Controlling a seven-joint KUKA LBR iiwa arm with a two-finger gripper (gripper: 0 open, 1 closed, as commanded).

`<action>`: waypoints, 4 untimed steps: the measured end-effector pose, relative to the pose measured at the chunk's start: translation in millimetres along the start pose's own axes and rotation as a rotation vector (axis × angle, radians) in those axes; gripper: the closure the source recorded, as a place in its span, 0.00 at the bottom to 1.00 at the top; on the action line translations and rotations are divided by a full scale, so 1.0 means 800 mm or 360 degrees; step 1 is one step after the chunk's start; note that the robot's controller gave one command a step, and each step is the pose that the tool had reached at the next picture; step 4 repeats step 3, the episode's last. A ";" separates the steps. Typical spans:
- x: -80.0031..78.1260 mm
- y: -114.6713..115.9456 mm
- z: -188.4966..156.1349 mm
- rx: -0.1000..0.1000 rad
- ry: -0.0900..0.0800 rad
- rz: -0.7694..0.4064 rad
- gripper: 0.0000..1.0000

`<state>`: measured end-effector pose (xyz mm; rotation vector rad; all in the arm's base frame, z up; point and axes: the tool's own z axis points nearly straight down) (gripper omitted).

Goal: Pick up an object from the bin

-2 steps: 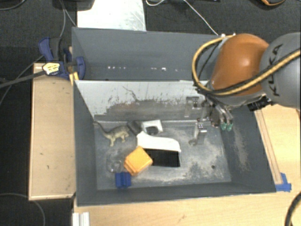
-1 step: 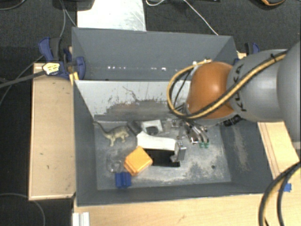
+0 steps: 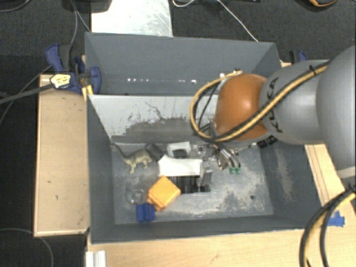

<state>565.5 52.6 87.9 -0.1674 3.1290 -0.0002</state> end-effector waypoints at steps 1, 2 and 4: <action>-0.001 0.002 -0.005 -0.0001 0.0000 -0.0004 1.00; -0.004 0.007 -0.093 0.0000 0.0006 -0.0049 1.00; -0.007 0.000 -0.142 0.0000 -0.0006 -0.0019 1.00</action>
Offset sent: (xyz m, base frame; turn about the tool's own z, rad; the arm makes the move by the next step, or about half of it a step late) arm 0.0036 0.0076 0.1000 -0.0420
